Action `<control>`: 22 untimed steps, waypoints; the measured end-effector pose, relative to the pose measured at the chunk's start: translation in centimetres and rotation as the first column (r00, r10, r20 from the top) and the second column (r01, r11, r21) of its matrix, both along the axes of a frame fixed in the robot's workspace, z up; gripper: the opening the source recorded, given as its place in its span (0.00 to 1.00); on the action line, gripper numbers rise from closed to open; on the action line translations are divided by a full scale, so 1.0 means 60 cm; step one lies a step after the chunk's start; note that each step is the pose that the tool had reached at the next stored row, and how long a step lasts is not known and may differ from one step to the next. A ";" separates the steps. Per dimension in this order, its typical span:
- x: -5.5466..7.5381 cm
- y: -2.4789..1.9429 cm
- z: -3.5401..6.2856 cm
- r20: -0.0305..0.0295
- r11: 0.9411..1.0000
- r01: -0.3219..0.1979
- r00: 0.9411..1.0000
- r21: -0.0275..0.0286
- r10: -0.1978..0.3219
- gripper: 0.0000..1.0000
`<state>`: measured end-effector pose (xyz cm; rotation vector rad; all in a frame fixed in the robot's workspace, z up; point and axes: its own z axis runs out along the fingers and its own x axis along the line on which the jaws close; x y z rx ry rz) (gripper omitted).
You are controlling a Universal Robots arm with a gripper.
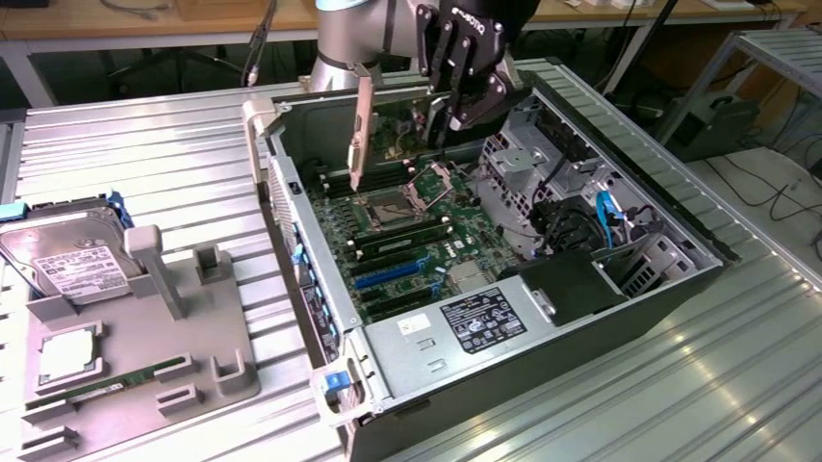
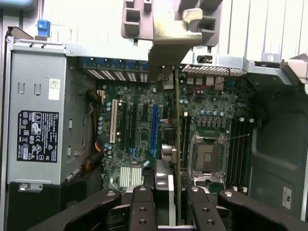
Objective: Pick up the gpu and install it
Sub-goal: 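Insert the gpu into the slot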
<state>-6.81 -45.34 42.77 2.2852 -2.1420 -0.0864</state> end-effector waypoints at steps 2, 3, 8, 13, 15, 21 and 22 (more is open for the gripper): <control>0.000 -0.0002 -0.007 0.000 1.000 0.000 1.000 0.000 0.000 0.29; 0.000 -0.0003 -0.010 0.000 1.000 0.000 1.000 0.000 0.000 0.29; 0.001 -0.0004 -0.026 -0.007 1.000 0.000 1.000 0.000 0.000 0.29; 0.001 -0.0004 -0.042 -0.009 1.000 0.000 1.000 0.000 0.000 0.29; 0.001 -0.0005 -0.048 -0.009 1.000 0.000 1.000 0.000 0.000 0.29; 0.001 -0.0004 -0.062 -0.007 1.000 0.000 1.000 0.000 0.000 0.29; 0.001 -0.0005 -0.065 -0.007 1.000 0.000 1.000 0.000 0.000 0.29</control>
